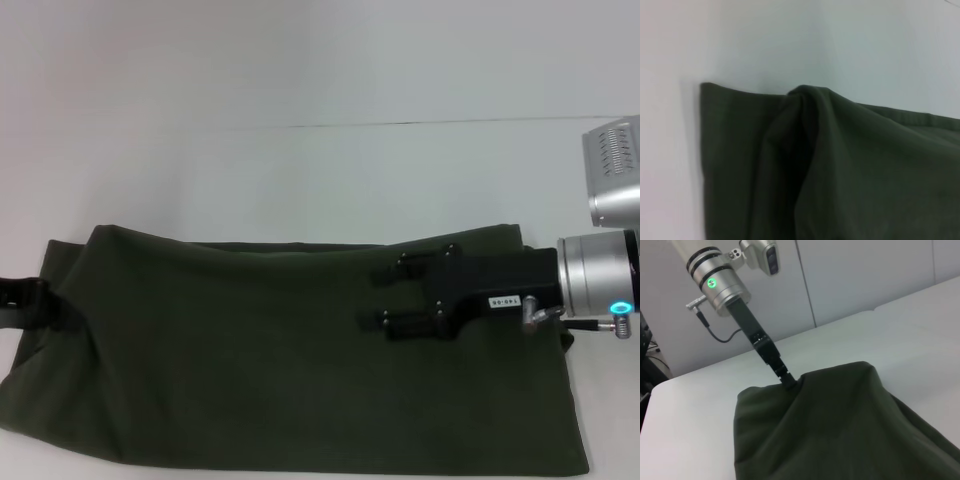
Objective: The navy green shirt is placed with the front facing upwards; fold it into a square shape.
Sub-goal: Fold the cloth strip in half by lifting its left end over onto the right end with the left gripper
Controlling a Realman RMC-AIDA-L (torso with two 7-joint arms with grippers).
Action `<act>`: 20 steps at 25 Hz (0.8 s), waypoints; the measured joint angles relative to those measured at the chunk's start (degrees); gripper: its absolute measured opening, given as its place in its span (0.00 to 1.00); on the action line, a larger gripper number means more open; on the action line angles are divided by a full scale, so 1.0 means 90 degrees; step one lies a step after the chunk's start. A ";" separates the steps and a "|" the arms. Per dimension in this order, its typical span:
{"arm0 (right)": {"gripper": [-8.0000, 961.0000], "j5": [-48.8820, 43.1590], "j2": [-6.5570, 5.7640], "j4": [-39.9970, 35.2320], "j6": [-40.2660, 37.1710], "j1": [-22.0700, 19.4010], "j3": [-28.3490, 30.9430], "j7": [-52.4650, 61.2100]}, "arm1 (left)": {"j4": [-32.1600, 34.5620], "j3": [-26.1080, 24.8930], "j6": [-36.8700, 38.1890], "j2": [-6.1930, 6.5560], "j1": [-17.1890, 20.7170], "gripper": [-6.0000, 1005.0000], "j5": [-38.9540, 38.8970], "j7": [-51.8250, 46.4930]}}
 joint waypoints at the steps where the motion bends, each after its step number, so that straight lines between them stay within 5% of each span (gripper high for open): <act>1: 0.74 0.0009 0.0001 0.0022 0.0006 0.0009 0.0000 -0.0010 | 0.0007 -0.0001 -0.0041 0.0006 0.0010 0.06 0.0023 -0.0019; 13: 0.73 0.0188 -0.0016 0.0022 0.0000 -0.0015 0.0018 -0.0014 | 0.0712 0.0138 -0.0442 -0.0170 0.0210 0.06 0.0856 -0.0606; 20: 0.73 0.0230 -0.0031 -0.0011 -0.0023 -0.0041 0.0004 -0.0015 | 0.0744 0.0116 -0.0238 -0.0145 0.0213 0.07 0.0697 -0.0712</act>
